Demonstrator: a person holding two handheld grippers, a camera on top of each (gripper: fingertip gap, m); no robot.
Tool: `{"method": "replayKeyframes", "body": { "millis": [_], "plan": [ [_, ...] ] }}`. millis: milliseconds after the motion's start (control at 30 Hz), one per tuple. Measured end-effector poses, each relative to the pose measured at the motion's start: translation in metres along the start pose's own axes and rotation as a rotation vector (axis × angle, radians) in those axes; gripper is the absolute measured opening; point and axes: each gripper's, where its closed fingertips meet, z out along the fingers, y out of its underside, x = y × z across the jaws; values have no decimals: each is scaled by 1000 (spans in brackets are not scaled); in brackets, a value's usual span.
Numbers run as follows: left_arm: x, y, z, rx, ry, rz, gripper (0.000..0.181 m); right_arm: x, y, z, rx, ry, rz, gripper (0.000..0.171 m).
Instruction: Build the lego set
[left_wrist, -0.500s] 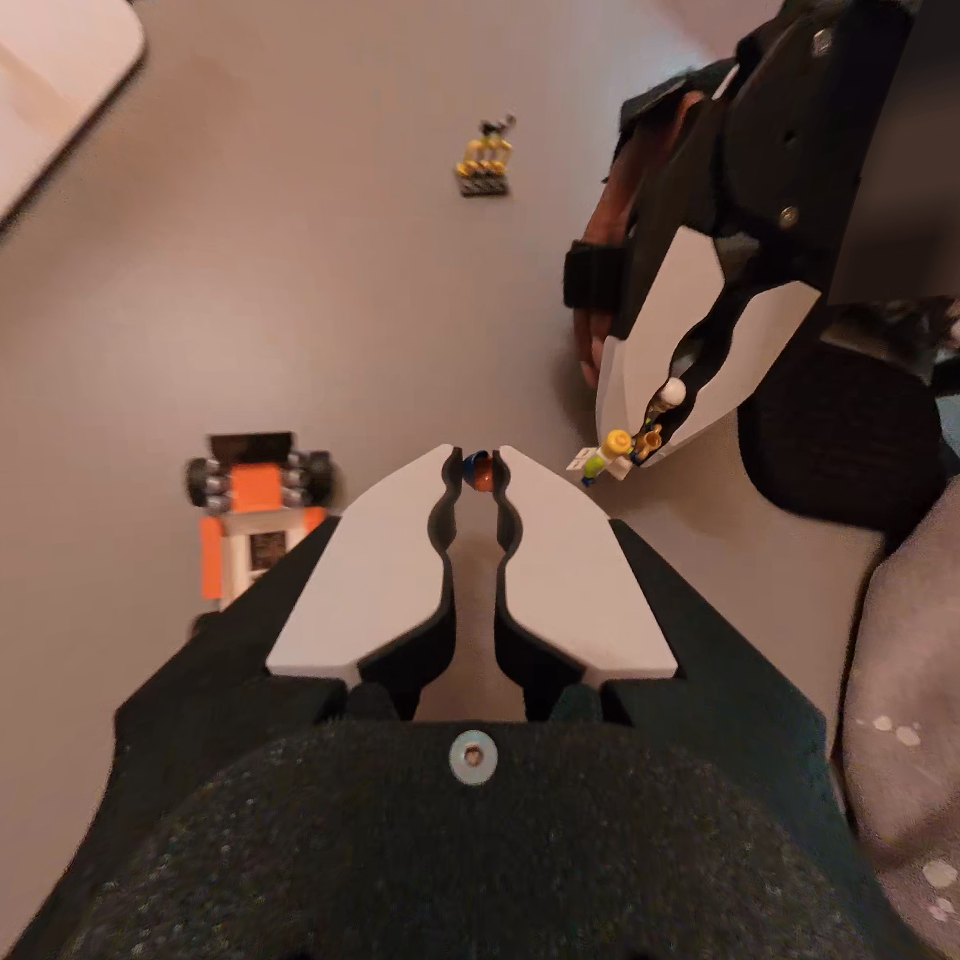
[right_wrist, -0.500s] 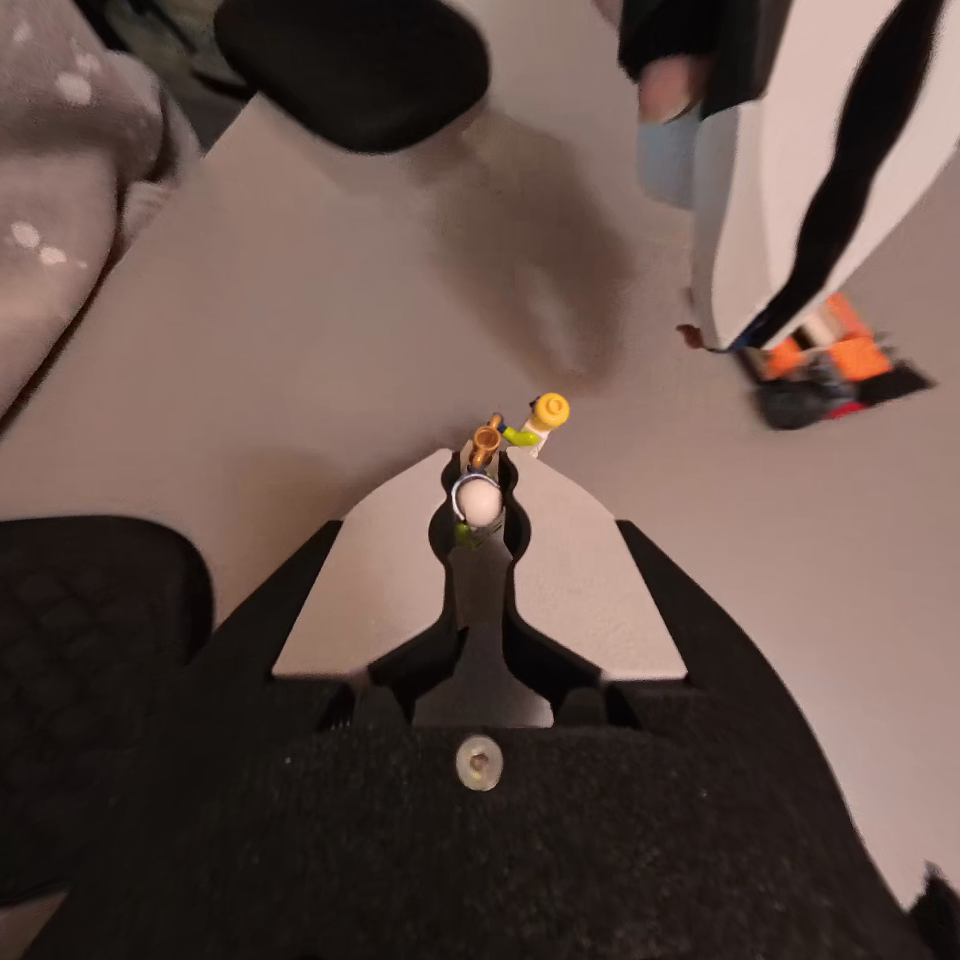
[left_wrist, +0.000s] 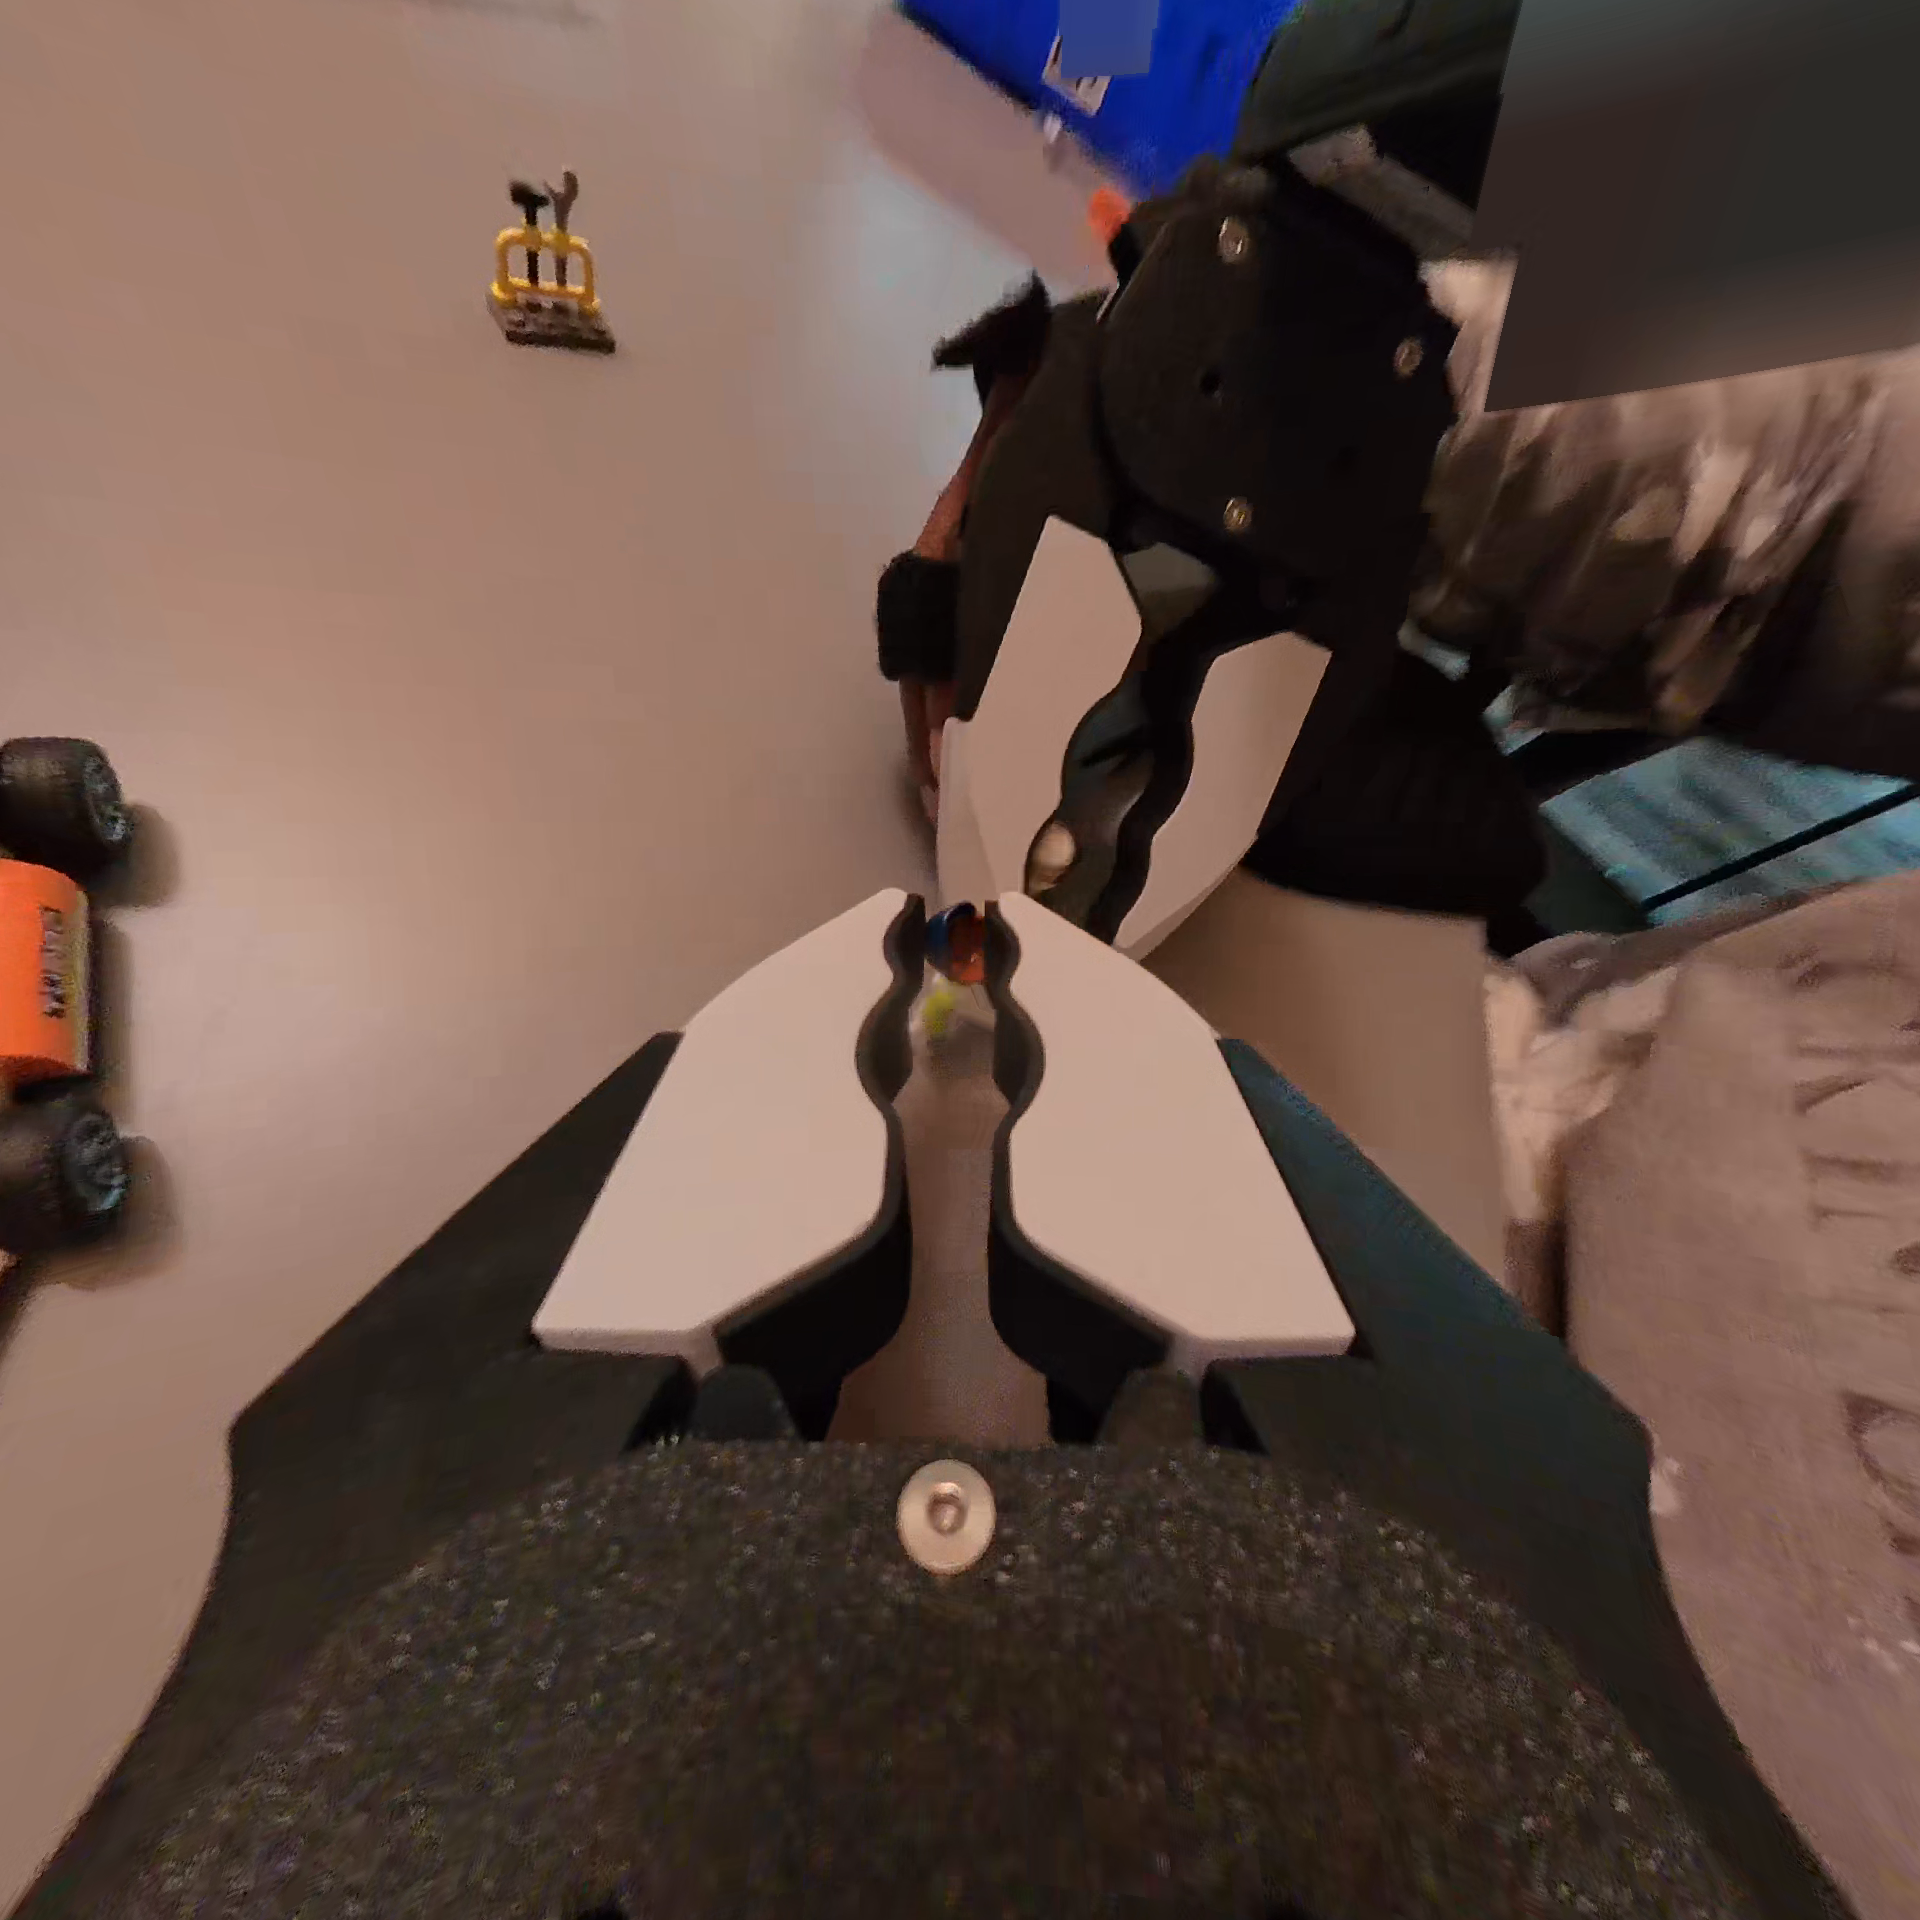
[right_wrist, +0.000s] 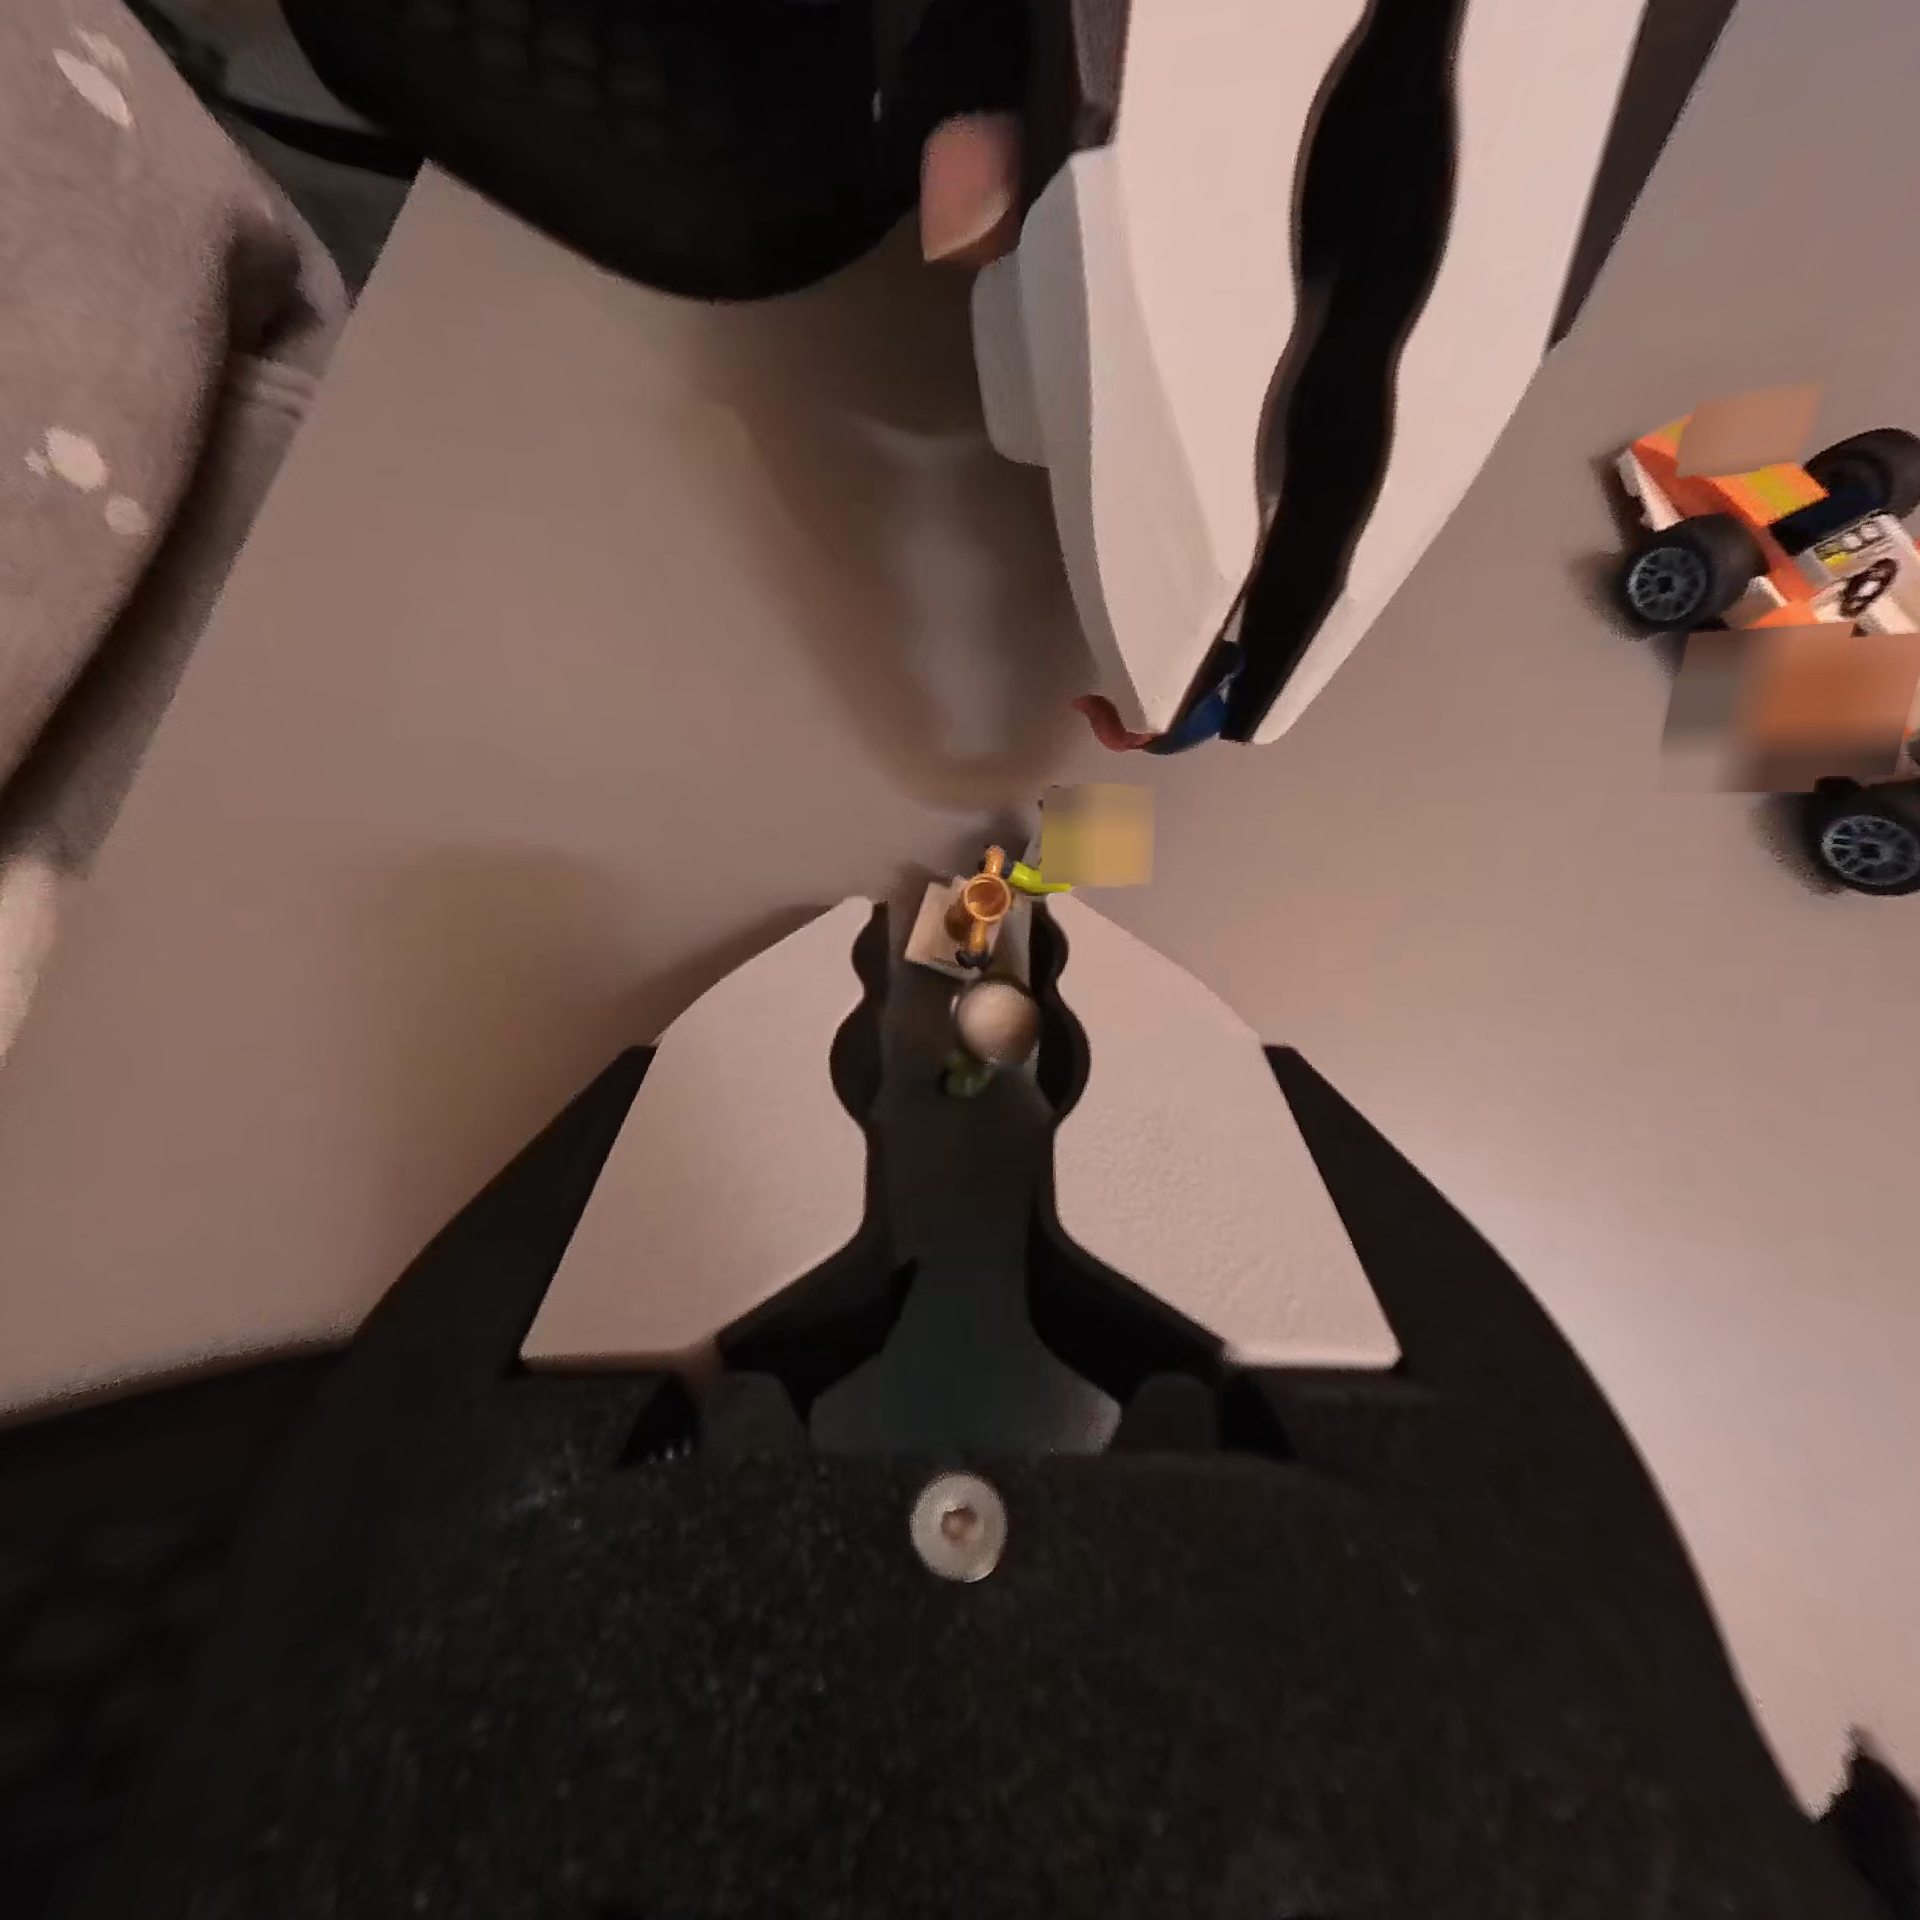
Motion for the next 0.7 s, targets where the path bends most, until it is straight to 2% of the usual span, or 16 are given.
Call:
{"method": "replayKeyframes", "body": {
  "millis": [167, 200, 233, 367, 433, 567, 700],
  "plan": [
    [15, -28, -15, 210, 239, -211, 10, 5, -12, -13, 44, 115, 52, 31],
    [17, -31, -17, 240, 272, -253, 10, 8, -17, -17, 67, 168, 55, 31],
    [18, -33, -20, 264, 300, -291, 0, 12, -24, -22, 106, 235, 62, 30],
    [25, -38, -24, 320, 385, -374, 0, 17, -47, -43, 217, 497, 87, 25],
    [21, -34, -19, 300, 313, -329, 0, 18, -41, -43, 168, 592, 108, 24],
    [9, -30, -16, 290, 220, -309, 0, 9, -33, -47, 207, 611, 141, 23],
    [-26, -27, -31, 308, -13, -225, 0, 7, -34, -59, 270, 673, 145, 21]
  ]
}}
